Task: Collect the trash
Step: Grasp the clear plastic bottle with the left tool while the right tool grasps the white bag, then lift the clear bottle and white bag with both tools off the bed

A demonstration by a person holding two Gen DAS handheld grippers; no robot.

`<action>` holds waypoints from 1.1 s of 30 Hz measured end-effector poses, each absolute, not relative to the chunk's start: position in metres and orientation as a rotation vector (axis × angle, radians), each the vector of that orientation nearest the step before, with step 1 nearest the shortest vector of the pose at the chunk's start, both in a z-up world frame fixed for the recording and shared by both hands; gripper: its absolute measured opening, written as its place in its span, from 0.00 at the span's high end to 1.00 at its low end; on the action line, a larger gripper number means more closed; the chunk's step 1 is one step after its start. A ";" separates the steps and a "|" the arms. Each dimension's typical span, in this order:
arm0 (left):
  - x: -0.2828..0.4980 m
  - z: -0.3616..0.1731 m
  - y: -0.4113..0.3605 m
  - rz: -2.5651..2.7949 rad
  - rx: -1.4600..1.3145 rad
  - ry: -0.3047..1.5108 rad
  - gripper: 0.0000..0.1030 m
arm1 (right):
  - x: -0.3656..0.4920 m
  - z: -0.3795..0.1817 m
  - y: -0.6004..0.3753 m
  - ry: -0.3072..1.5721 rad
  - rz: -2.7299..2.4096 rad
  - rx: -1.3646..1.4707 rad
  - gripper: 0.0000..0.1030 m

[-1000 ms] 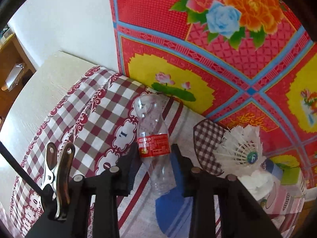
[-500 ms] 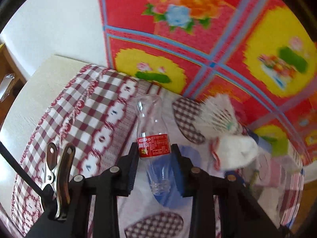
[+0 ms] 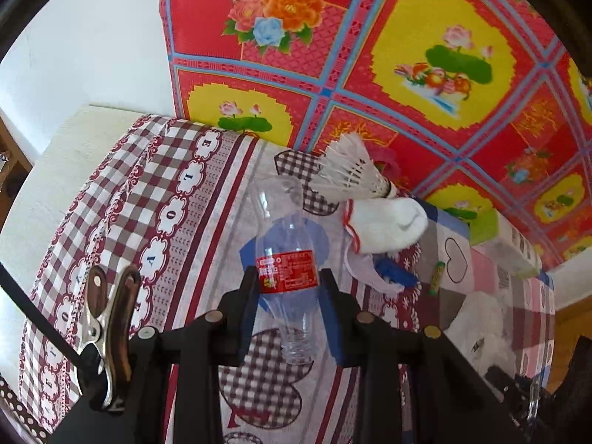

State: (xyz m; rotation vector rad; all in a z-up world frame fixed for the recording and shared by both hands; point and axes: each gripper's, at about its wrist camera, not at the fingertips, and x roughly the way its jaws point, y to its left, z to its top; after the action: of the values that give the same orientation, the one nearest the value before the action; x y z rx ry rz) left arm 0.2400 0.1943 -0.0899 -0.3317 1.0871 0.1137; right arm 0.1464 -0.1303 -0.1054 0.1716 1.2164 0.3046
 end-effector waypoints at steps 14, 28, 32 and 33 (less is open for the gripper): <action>0.205 -0.101 0.185 0.049 -0.312 1.102 0.68 | 0.140 -0.087 -0.147 1.169 0.291 0.219 0.81; 0.162 -0.073 0.133 -0.050 -0.243 1.101 0.68 | 0.116 -0.069 -0.170 1.109 0.301 0.283 0.82; 0.152 -0.066 0.117 -0.074 -0.230 1.098 0.68 | 0.104 -0.062 -0.179 1.091 0.302 0.277 0.82; 0.149 -0.064 0.112 -0.076 -0.219 1.096 0.68 | 0.102 -0.060 -0.181 1.087 0.301 0.277 0.82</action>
State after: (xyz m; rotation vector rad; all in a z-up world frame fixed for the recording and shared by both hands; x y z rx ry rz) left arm 0.1493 0.1122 -0.0640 -0.2191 1.0957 -0.0760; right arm 0.1023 -0.1812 -0.0601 0.2771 1.0866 0.3013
